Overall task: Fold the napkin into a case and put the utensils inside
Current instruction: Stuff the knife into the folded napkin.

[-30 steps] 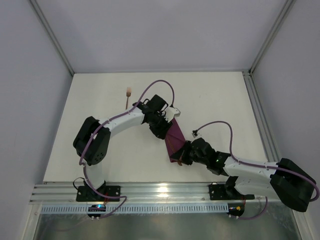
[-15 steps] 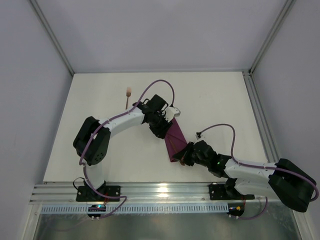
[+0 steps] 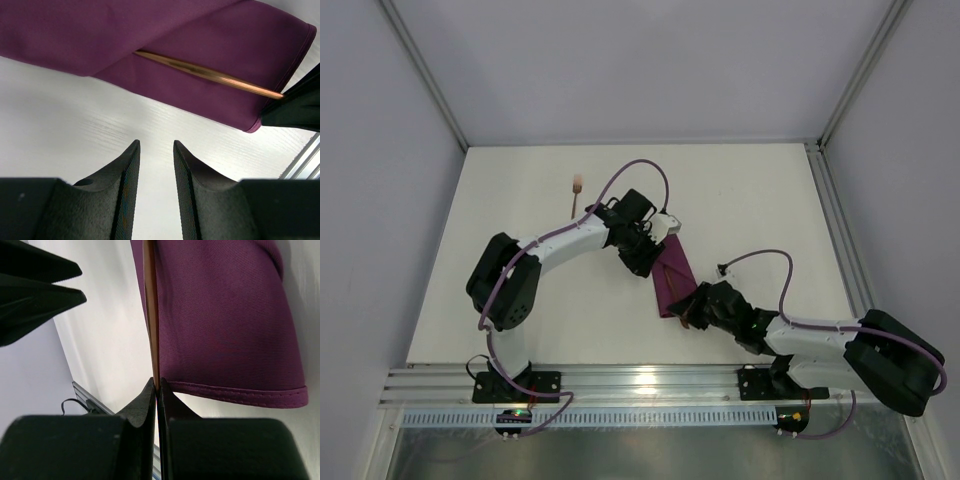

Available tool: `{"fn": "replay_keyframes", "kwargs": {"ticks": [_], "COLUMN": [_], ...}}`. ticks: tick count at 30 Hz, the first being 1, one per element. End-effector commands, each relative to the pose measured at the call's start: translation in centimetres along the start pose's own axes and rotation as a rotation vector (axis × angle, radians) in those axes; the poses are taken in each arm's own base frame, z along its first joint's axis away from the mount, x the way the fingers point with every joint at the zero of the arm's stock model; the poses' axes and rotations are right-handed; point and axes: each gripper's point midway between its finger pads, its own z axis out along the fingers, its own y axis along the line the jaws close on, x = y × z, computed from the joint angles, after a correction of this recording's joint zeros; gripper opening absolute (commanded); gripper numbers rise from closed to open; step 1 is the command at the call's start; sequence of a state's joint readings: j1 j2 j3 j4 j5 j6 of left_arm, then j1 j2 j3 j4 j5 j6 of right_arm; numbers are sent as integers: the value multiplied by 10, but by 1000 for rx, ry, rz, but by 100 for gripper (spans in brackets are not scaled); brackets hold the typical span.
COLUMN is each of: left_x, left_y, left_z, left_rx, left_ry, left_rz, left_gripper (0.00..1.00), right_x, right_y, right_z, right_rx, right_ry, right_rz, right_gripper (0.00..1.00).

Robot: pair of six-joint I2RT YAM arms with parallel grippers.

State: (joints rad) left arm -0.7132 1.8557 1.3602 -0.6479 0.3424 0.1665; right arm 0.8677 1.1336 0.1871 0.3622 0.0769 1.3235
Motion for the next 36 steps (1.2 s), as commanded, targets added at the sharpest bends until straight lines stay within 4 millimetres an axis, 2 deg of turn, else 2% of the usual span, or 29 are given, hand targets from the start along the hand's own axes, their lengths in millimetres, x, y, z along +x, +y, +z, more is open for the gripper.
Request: {"fn": "replay_keyframes", "kwargs": {"ticks": [1, 7, 9, 11, 13, 15, 17, 18, 19, 20, 21, 23, 25, 26, 29, 30, 32, 33, 34, 35, 36], "left_x": [-11, -11, -9, -8, -6, -6, -6, -6, -5, -6, -5, -5, -5, -5, -5, -6, -6, -7, -8, -7, -7], "left_y": [-2, -4, -3, -4, -3, -5, -5, -5, -6, -6, -5, -7, -8, -7, -8, -8, -9, -9, -9, -10, -10], "left_z": [-8, -10, -9, -6, -3, -1, -2, -2, -2, -3, -3, -4, -4, -4, -5, -5, -6, -6, -7, -8, -9], "left_rx": [-2, 2, 3, 6, 14, 21, 24, 22, 25, 25, 24, 29, 31, 32, 36, 37, 40, 40, 39, 41, 41], "left_ry": [-35, -37, -33, -24, -18, -17, -17, -19, -16, -20, -17, -17, -16, -18, -18, -20, -17, -17, -20, -19, -18], "left_rz": [33, 35, 34, 30, 24, 22, 19, 20, 23, 24, 23, 28, 27, 26, 26, 26, 27, 27, 28, 29, 33], "left_gripper": [35, 35, 35, 35, 35, 35, 35, 35, 35, 35, 35, 35, 35, 35, 35, 35, 35, 35, 35, 35, 35], "right_x": [-20, -16, -16, -17, -22, -27, -34, -34, -37, -38, -36, -39, -37, -36, -35, -37, -36, -40, -42, -34, -40], "right_y": [20, 23, 22, 19, 11, -1, -3, -10, 0, 0, -8, 1, 0, -10, -11, -4, -5, 8, 11, 5, 16], "right_z": [10, 19, 20, 21, 22, 22, 23, 22, 23, 22, 19, 17, 13, 6, -2, -4, -10, -11, -13, -22, -22], "right_rx": [-29, -31, -24, -6, 29, 83, 109, 153, 151, 164, 214, 214, 234, 284, 324, 313, 345, 341, 360, 411, 430], "right_ry": [-80, -58, -55, -60, -87, -109, -130, -125, -124, -118, -97, -97, -86, -78, -76, -79, -67, -74, -77, -45, -75], "right_rz": [20, 22, 22, 20, 10, -4, -48, -79, -110, -185, -222, -279, -311, -343, -406, -435, -498, -550, -592, -664, -720], "right_gripper": [3, 4, 11, 23, 26, 38, 43, 46, 46, 46, 46, 47, 50, 51, 55, 55, 55, 55, 55, 55, 54]}}
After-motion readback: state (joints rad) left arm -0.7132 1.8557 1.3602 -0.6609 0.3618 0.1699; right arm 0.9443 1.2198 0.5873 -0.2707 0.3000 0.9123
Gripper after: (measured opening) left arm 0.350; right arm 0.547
